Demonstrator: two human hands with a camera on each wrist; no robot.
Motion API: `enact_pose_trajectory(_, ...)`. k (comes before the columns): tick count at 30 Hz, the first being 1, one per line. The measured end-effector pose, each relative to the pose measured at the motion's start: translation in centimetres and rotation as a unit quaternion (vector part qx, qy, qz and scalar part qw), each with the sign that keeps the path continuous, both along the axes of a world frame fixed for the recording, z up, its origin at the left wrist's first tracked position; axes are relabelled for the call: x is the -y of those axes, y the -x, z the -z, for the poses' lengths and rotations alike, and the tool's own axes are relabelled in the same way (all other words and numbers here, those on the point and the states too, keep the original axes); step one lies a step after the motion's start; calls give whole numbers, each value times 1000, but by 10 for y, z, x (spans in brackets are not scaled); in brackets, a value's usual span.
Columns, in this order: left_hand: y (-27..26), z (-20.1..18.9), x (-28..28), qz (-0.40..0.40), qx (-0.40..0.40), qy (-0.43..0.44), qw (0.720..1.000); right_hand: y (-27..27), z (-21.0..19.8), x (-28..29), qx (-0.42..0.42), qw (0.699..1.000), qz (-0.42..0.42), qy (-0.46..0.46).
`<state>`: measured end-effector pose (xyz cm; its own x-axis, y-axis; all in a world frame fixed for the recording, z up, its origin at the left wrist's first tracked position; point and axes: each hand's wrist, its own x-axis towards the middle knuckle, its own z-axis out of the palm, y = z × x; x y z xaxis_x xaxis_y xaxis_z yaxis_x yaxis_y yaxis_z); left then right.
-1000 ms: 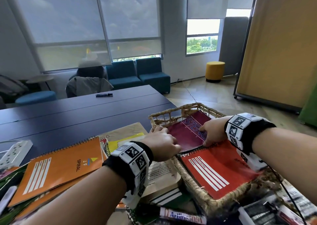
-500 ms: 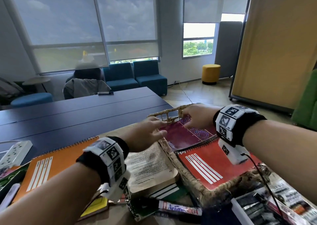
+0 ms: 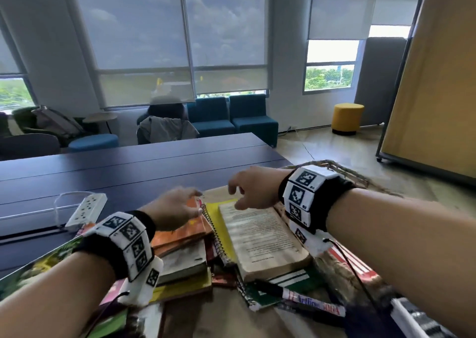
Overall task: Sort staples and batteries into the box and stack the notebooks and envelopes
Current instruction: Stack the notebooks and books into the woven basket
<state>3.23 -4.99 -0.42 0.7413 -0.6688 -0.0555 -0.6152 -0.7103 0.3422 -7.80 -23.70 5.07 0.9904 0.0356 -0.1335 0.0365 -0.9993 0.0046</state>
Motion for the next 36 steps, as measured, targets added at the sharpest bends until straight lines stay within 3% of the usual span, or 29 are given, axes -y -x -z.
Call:
enact_pose_trajectory(5, 0, 19, -12, -21, -63, -132, 989, -15, 20, -27, -99, 994, 9, 48)
enact_pose_trajectory(9, 7, 18, -8, -25, -83, -161, 983, -30, 30, -35, -133, 989, 27, 66)
enact_pose_trajectory(23, 6, 14, -18, 7, -101, -155, 983, -66, 58, -37, -161, 982, 83, 51)
enact_pose_trajectory(29, -23, 9, -31, -11, -62, -33, 997, -65, 41, -14, -158, 981, 109, -6)
enact_pose_trajectory(32, -41, 12, -32, -20, -48, -77, 996, -66, 37, -1, -176, 978, 107, 7)
enact_pose_trajectory(36, -50, 14, -28, -23, -89, -152, 984, -72, 39, 4, -213, 971, 95, 44)
